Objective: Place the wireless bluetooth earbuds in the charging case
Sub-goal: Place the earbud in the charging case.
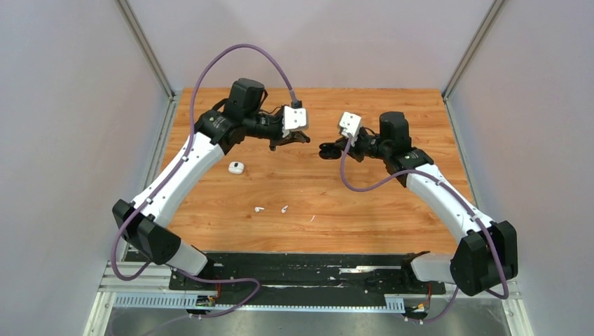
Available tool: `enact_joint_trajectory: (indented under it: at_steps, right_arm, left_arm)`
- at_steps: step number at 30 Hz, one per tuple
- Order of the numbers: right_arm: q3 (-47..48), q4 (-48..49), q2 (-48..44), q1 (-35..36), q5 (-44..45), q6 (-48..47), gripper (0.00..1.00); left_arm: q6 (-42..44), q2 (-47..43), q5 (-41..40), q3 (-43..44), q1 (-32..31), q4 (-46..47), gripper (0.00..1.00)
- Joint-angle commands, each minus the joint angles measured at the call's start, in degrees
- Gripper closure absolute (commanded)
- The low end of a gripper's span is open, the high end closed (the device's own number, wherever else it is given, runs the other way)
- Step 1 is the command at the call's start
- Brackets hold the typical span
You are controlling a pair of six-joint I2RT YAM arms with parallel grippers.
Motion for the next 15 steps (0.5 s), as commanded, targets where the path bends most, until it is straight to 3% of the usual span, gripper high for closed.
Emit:
enact_joint_trajectory:
  at_steps: [1,4,11,15]
  right_arm:
    - [2.23,6.80,-0.48,3.68,-3.80,-4.34,1.00]
    - [1.84,9.52,-0.82,6.37,-3.54,-3.57,1.00]
    - [2.85,7.97,-2.37,10.61,-3.37,-4.99,1.00]
    - [3.55,7.79,-1.97,11.25,-2.16,-4.93,1.00]
  left_arm:
    - [-3.69,3.69,0.37,5.72,-0.56,-3.14,1.00]
    - [-2.44,5.64,1.36,8.84,-0.81,-9.31,1.00]
    - [-1.86,3.43,-1.82,4.97,-3.57,-8.04,1.00]
    - [0.62,3.71,-3.71,6.89,-3.65,-12.49,1.00]
